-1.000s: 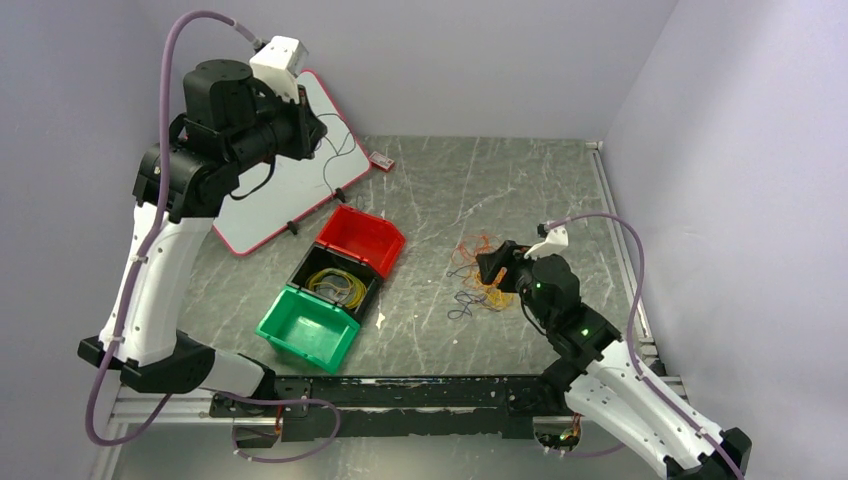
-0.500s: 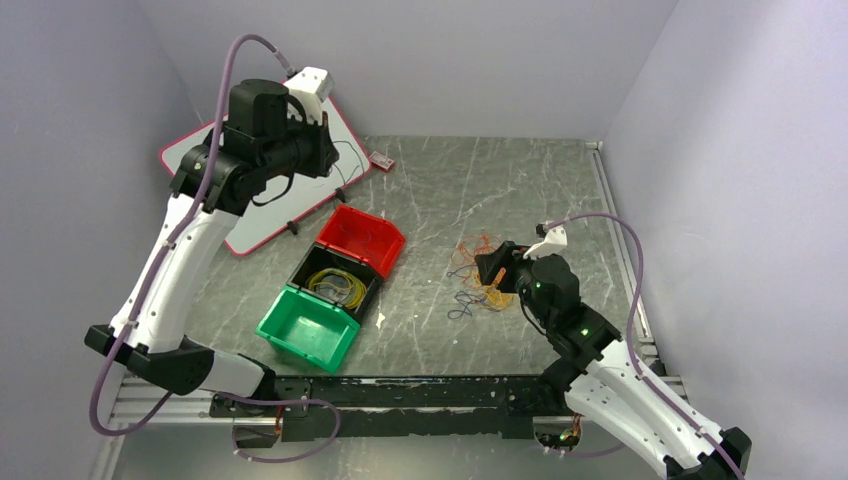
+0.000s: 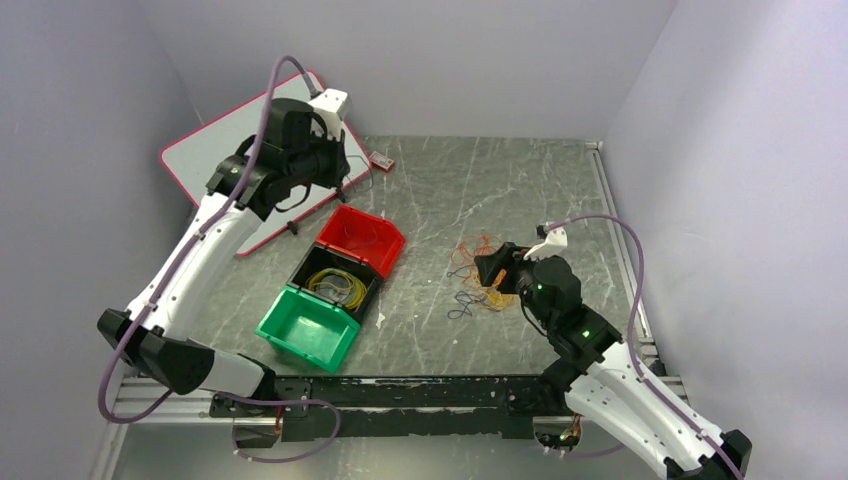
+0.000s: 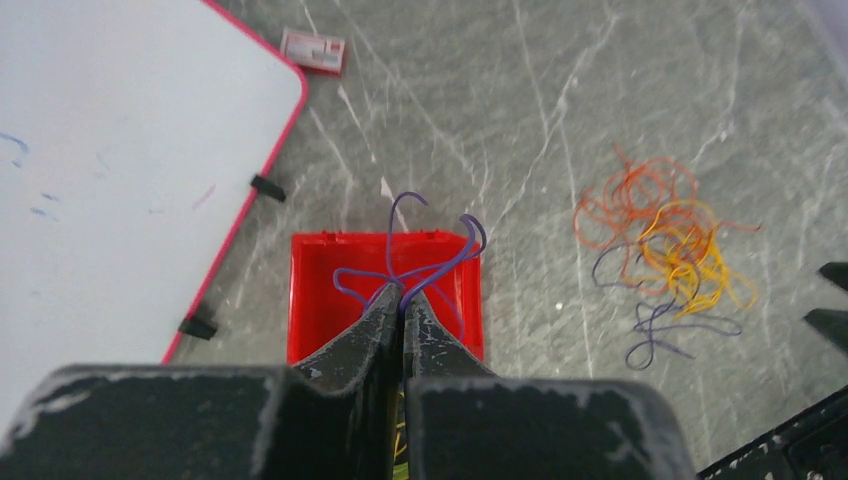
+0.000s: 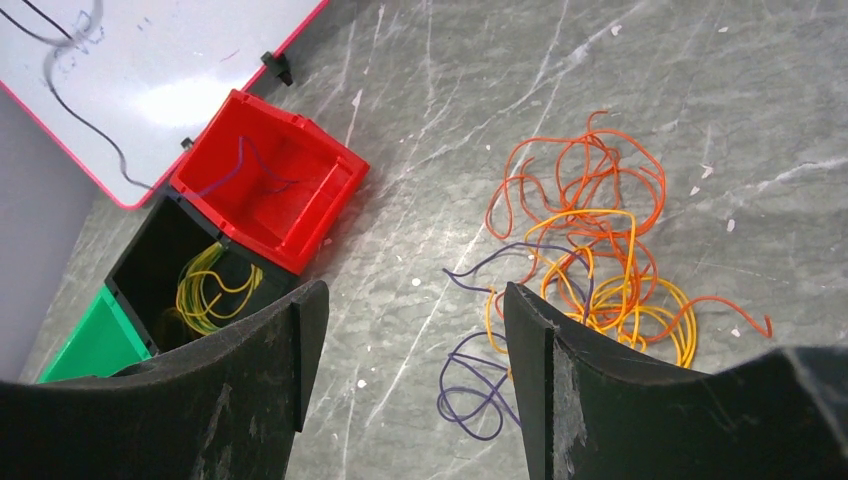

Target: Untangle the cables

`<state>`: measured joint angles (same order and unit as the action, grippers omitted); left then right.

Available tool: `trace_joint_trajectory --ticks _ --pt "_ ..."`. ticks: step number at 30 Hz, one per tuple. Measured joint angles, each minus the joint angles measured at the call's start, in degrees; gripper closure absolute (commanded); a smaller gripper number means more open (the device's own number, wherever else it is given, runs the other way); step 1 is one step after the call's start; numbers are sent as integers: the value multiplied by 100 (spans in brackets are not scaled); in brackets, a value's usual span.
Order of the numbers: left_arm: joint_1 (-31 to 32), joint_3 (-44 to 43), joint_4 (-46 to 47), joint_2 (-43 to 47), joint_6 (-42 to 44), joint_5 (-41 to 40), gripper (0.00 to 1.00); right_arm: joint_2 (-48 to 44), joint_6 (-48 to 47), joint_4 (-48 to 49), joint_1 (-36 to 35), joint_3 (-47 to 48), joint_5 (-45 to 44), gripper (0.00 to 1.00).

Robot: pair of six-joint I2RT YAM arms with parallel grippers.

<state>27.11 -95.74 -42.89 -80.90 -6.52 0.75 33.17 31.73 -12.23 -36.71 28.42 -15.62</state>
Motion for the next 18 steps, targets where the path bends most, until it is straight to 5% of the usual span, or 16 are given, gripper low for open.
trace_joint_trajectory --ticks 18 --pt "-83 2070 785 -79 -168 109 93 42 0 133 0 -131 138 32"
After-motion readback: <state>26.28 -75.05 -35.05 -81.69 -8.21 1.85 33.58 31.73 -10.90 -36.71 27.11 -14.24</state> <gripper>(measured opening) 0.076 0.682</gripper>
